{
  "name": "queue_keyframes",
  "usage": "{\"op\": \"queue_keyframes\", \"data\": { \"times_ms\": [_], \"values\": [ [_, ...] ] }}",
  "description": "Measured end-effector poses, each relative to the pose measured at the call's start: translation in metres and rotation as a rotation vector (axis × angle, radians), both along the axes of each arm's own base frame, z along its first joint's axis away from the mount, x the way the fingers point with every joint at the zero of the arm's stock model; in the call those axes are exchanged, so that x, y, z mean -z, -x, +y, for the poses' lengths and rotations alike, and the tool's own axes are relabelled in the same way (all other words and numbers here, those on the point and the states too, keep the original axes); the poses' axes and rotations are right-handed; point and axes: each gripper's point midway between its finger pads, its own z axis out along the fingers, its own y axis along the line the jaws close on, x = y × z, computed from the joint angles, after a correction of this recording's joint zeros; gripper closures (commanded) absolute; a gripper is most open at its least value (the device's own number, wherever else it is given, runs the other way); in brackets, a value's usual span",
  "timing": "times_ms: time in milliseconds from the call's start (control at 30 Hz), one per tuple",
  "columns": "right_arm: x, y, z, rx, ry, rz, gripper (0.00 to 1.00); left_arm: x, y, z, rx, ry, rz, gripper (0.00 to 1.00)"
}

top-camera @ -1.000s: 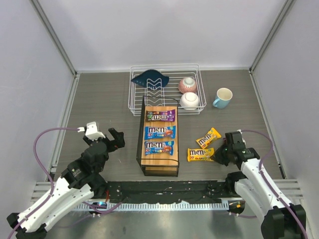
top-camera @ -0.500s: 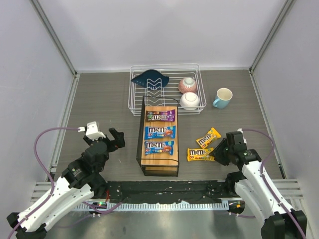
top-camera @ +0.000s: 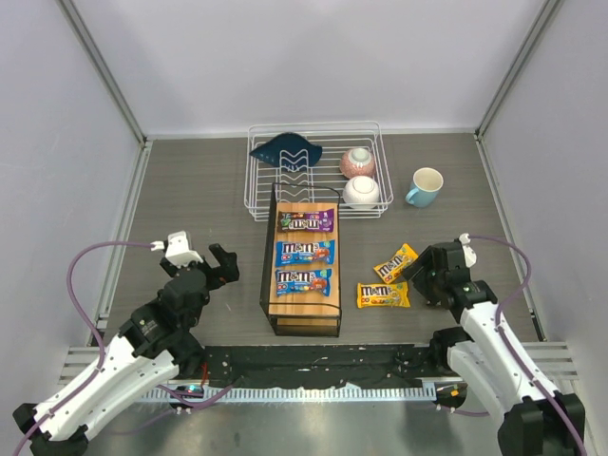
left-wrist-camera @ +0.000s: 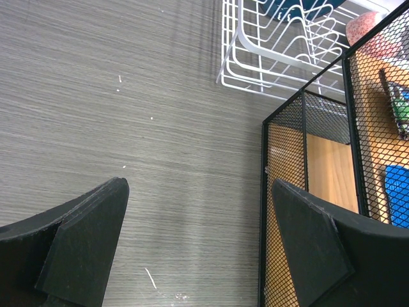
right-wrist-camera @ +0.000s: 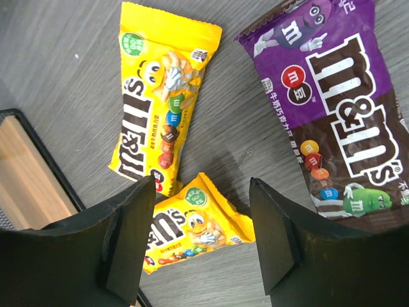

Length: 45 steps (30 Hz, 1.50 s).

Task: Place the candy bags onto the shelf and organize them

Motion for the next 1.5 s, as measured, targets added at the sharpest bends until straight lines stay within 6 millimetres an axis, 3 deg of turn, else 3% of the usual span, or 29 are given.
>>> {"op": "queue_keyframes", "data": {
  "times_ms": [267,733,1000,1500],
  "values": [
    [0.024,0.001,0.003,-0.013,-0.01,0.033,0.34,0.0,0.0,0.0,0.0,0.0,0.0,0.0],
    [0.021,-0.009,0.024,-0.081,-0.104,-0.043,0.37,0.0,0.0,0.0,-0.001,0.001,-0.001,0.0],
    [0.02,0.006,0.031,-0.117,-0.144,-0.036,0.39,0.0,0.0,0.0,0.0,0.001,-0.001,0.0],
    [0.018,0.02,0.038,-0.154,-0.185,-0.027,0.66,0.0,0.0,0.0,0.002,-0.001,-0.001,0.0]
  ]
}}
